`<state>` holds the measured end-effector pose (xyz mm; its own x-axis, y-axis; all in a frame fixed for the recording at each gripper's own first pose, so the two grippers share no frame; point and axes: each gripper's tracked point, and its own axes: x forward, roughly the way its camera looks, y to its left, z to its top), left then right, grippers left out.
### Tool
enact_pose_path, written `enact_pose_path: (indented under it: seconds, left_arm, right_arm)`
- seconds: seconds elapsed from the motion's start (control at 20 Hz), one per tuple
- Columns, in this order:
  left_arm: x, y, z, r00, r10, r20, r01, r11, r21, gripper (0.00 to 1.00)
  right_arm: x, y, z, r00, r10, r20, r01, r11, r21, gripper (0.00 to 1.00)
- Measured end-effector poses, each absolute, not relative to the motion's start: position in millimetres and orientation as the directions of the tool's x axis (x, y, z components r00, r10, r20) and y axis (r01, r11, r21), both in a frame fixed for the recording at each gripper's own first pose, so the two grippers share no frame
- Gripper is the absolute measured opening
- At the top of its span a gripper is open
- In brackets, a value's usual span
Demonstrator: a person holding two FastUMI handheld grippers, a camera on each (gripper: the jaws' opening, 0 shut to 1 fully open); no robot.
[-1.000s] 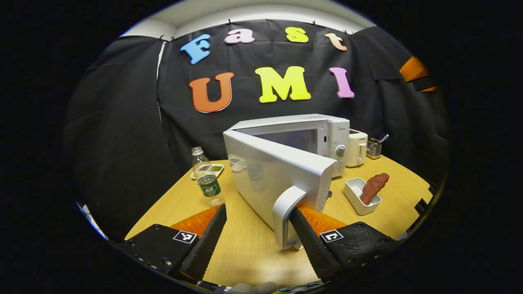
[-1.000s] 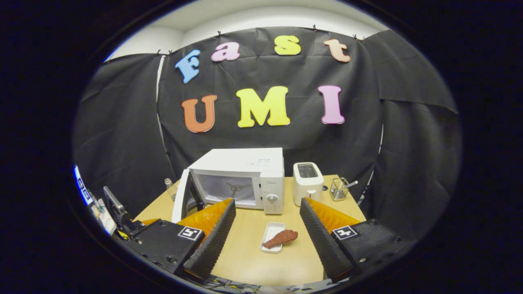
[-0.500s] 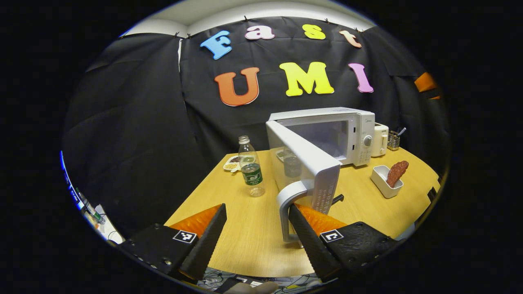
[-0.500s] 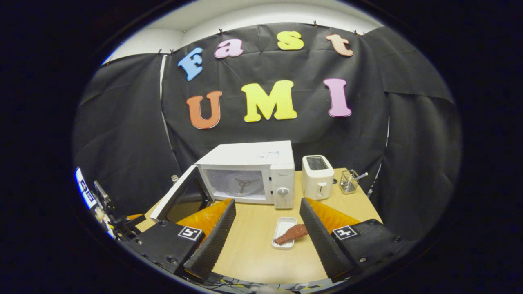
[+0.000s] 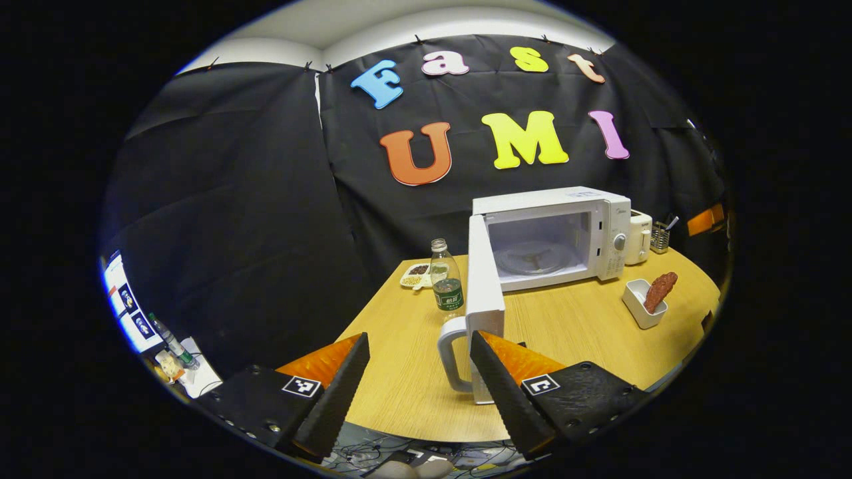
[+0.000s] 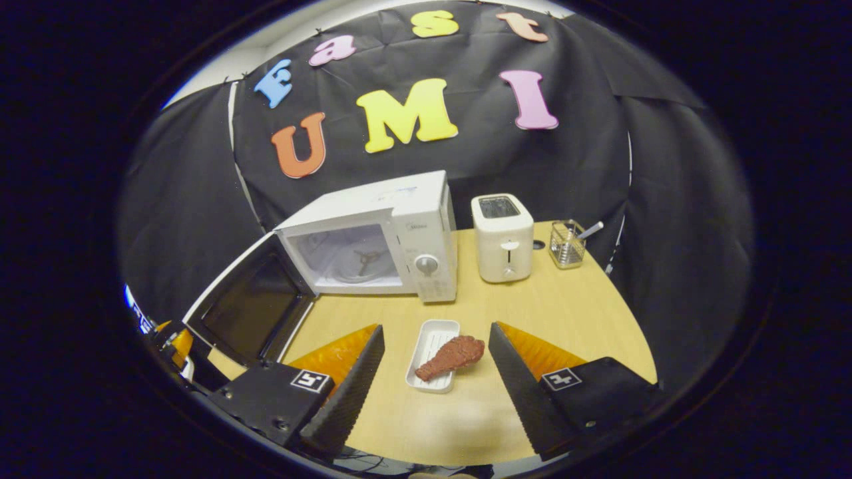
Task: Open the microwave oven with the left hand, put the food in, and close the microwave oven.
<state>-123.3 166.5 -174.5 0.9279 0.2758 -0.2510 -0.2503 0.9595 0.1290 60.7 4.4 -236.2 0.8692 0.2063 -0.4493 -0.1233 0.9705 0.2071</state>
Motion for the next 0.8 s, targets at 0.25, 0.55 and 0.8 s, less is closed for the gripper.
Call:
enact_pose_path:
  seconds: [0.25,0.55,0.8]
  left_arm:
    - [-124.4,135.2,-146.6,0.917,0.298,-0.267,-0.275,0.954,0.12,0.94]
    - [-89.4,75.4,-112.9,0.91,0.333,-0.248,-0.317,0.943,0.105,0.94]
    - [-69.9,21.9,-108.5,0.894,0.359,-0.267,-0.338,0.933,0.122,0.94]
  right_arm:
    - [94.9,-10.0,-302.9,0.744,0.374,-0.554,-0.14,0.898,0.418,0.84]
    - [129.0,5.6,-331.2,0.549,0.621,-0.559,-0.144,0.729,0.669,0.79]
    - [133.4,6.3,-333.6,0.425,0.704,-0.569,-0.177,0.681,0.711,0.29]
